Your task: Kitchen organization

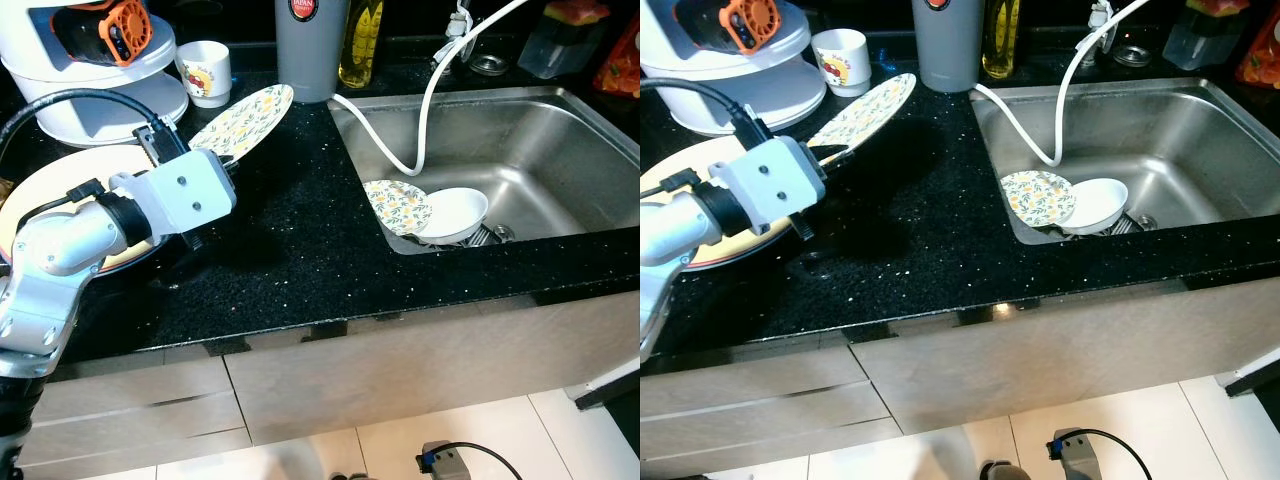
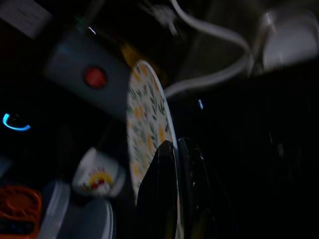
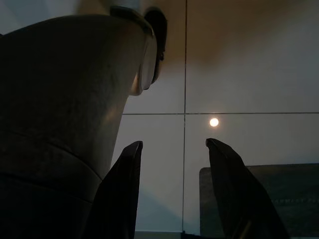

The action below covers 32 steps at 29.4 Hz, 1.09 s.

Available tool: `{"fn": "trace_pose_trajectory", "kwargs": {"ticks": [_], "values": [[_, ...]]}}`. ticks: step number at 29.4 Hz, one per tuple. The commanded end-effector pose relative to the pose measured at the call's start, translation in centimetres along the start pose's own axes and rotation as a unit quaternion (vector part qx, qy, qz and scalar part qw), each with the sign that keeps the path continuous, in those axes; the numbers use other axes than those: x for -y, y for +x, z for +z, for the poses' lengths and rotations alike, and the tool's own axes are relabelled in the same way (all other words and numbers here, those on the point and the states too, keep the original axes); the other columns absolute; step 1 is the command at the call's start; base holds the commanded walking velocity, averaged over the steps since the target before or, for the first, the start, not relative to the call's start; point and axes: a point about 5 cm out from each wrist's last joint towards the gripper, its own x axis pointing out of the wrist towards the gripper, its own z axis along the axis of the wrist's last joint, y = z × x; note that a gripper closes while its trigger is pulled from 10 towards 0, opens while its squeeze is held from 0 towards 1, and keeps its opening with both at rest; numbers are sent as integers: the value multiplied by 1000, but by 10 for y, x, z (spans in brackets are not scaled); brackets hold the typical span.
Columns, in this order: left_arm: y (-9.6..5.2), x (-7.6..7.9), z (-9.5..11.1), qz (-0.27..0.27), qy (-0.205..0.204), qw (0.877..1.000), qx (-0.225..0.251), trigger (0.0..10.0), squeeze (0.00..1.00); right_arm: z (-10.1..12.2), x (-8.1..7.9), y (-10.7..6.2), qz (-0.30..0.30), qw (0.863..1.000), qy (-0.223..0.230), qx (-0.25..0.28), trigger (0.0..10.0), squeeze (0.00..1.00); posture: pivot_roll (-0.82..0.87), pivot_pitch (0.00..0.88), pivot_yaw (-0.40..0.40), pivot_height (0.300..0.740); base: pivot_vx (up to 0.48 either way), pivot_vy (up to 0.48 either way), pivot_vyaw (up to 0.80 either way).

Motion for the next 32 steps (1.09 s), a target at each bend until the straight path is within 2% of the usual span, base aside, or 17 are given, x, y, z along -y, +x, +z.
{"fn": "trace_pose_trajectory", "kwargs": {"ticks": [1, 4, 7, 8, 10, 12, 14, 19, 21, 23, 24, 26, 27, 29, 30, 31, 32], "values": [[2, -2, 11, 10, -5, 1000, 28, 0, 0, -7, -1, 0, -2, 1000, 12, -5, 10000, 0, 118, 91, -31, 740, 0, 0, 0], [7, -6, 22, 24, -36, 997, 63, 0, 0, -3, 1, 0, -10, 999, 31, 9, 10000, 0, 115, 91, -31, 740, 0, 0, 0], [11, -11, 36, 37, -85, 989, 112, 0, 0, 13, 8, -2, -15, 989, 132, 63, 10000, 0, 111, 89, -32, 740, 0, 0, 0], [11, -11, 36, 37, -85, 989, 112, 0, 0, 13, 8, -2, -15, 989, 132, 63, 10000, 0, 111, 89, -32, 740, 0, 0, 0], [12, -14, 42, 38, -111, 983, 138, 0, 0, 18, 11, -3, -1, 982, 169, 85, 10000, 0, 109, 87, -33, 740, 0, 0, 0], [12, -15, 44, 36, -120, 981, 146, 0, 0, 19, 11, -3, 7, 980, 176, 90, 10000, 0, 103, 85, -33, 740, 0, 0, 0], [12, -17, 50, 32, -149, 973, 172, 0, 0, 20, 8, -5, 58, 974, 190, 105, 10000, 0, 96, 82, -34, 740, 0, 0, 0], [12, -19, 55, 31, -167, 967, 188, 0, 0, 22, 5, -7, 128, 962, 206, 123, 10000, 0, 93, 78, -34, 740, 0, 0, 0], [10, -22, 59, 30, -184, 961, 204, 0, 0, 29, 1, -15, 252, 936, 198, 148, 10000, 0, 87, 77, -34, 740, 0, 0, 0], [8, -25, 62, 31, -200, 955, 215, 0, 0, 34, 1, -26, 366, 897, 182, 169, 10000, 0, 82, 74, -36, 740, 0, 0, 0], [8, -25, 62, 31, -200, 955, 215, 0, 0, 34, 1, -26, 366, 897, 182, 169, 10000, 0, 82, 74, -36, 740, 0, 0, 0], [7, -26, 62, 30, -211, 951, 223, 0, 0, 41, 4, -37, 443, 860, 164, 193, 10000, 0, 80, 72, -36, 740, 0, 0, 0], [7, -26, 62, 30, -211, 951, 223, 0, 0, 41, 4, -37, 443, 860, 164, 193, 10000, 0, 80, 72, -36, 740, 0, 0, 0], [6, -27, 64, 29, -223, 947, 232, 0, 0, 62, 10, -54, 515, 806, 154, 248, 10000, 0, 71, 72, -38, 740, 0, 0, 0], [6, -27, 64, 28, -226, 945, 233, 0, 0, 69, 11, -59, 535, 787, 151, 268, 10000, 0, 71, 72, -38, 740, 0, 0, 0], [6, -27, 64, 28, -228, 945, 234, 0, 0, 77, 10, -66, 555, 769, 141, 285, 10000, 0, 69, 73, -39, 740, 0, 0, 0], [6, -27, 64, 28, -228, 945, 234, 0, 0, 77, 10, -66, 555, 769, 141, 285, 10000, 0, 69, 73, -39, 740, 0, 0, 0]]}}
